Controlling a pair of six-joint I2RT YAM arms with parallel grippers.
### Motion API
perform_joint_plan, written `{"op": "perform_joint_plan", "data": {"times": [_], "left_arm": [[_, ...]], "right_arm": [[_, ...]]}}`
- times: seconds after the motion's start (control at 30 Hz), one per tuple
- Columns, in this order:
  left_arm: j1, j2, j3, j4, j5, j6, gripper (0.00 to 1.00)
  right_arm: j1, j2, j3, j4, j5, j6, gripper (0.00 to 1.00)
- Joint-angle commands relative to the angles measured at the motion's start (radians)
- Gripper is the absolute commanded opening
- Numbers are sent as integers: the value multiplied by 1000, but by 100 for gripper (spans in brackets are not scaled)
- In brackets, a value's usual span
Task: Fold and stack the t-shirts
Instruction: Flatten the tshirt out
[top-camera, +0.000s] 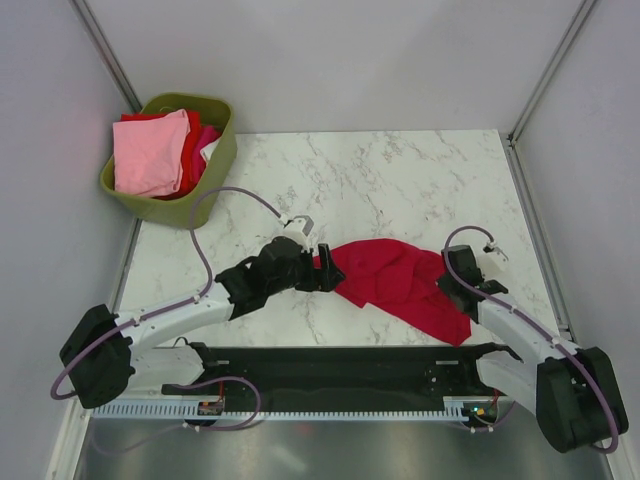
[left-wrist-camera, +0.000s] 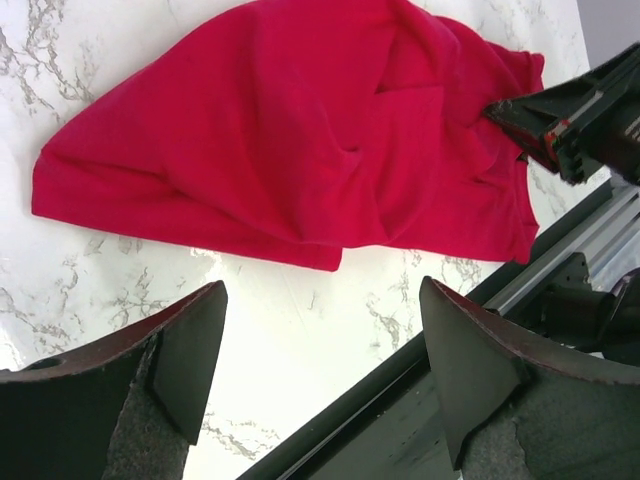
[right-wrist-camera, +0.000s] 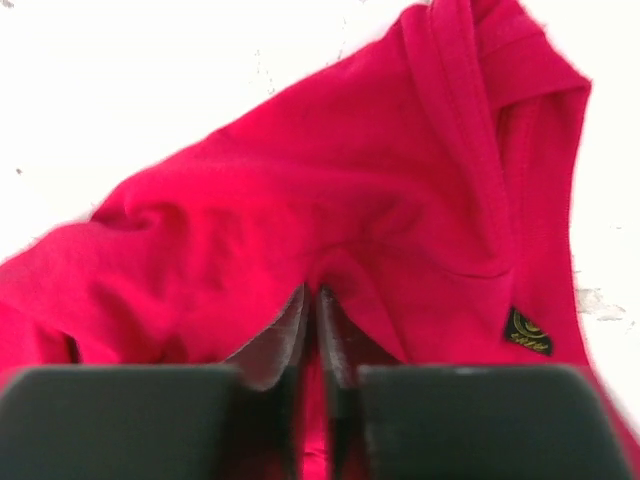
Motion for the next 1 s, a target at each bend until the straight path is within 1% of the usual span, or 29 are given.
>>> {"op": "perform_joint_plan", "data": {"times": [0.0, 0.03, 0.1, 0.13, 0.2, 0.27, 0.3, 0.37, 0.4, 0.43, 0.47, 0.5, 0.53, 0.57, 0.6, 0.63, 0.7, 0.73, 0.8, 0.83, 0.87, 0.97], "left_arm": [[-16, -22, 14, -22, -25, 77, 85], [-23, -20, 19, -28, -25, 83, 84], [-31, -12, 28, -45, -32, 96, 84], [-34, -12, 30, -48, -37, 97, 84], [-37, -2, 36, -59, -43, 97, 84], [-37, 0, 41, -68, -66, 84, 83], [-37, -3, 45, -88, -86, 71, 83], [-37, -38, 47, -115, -165, 30, 83], [-37, -58, 47, -132, -195, 15, 83], [-37, -80, 45, -154, -237, 4, 83], [-37, -103, 44, -160, -250, -1, 83], [-37, -151, 45, -163, -255, 2, 83], [-37, -173, 48, -171, -256, 10, 84], [-37, -199, 51, -174, -253, 25, 84], [-37, -234, 59, -177, -247, 39, 84], [-39, -252, 65, -181, -224, 51, 84], [-37, -273, 83, -189, -192, 86, 84], [-39, -284, 90, -191, -151, 97, 84], [-37, -281, 109, -195, -108, 113, 84], [-40, -270, 116, -195, -74, 114, 84], [-42, -261, 119, -198, -66, 116, 84], [-66, -220, 131, -198, -80, 114, 84]], "right_arm": [[-7, 41, 78, 56, 28, 8, 3], [-5, 46, 110, 56, 28, -20, 0], [-7, 46, 157, 44, 19, -66, 0], [-5, 43, 217, 10, 17, -104, 0], [-4, 18, 277, -4, -18, -158, 0], [5, 0, 370, -1, -64, -213, 0], [13, -9, 404, 2, -120, -230, 0], [53, 7, 527, 9, -194, -257, 0], [74, 21, 574, 7, -263, -267, 0], [123, 38, 676, -5, -288, -273, 0], [151, 72, 732, -17, -309, -284, 0], [174, 90, 787, -25, -370, -293, 0], [211, 104, 893, -34, -398, -300, 0], [220, 122, 944, -41, -424, -305, 0], [223, 125, 1039, -48, -426, -313, 0], [225, 124, 1081, -59, -453, -322, 0], [225, 100, 1157, -74, -405, -368, 0], [225, 87, 1211, -85, -312, -388, 0], [225, 38, 1243, -91, -206, -438, 0], [225, 24, 1245, -102, -152, -446, 0], [225, -8, 1239, -110, -57, -451, 0], [225, -60, 1161, -111, 22, -466, 0]]}}
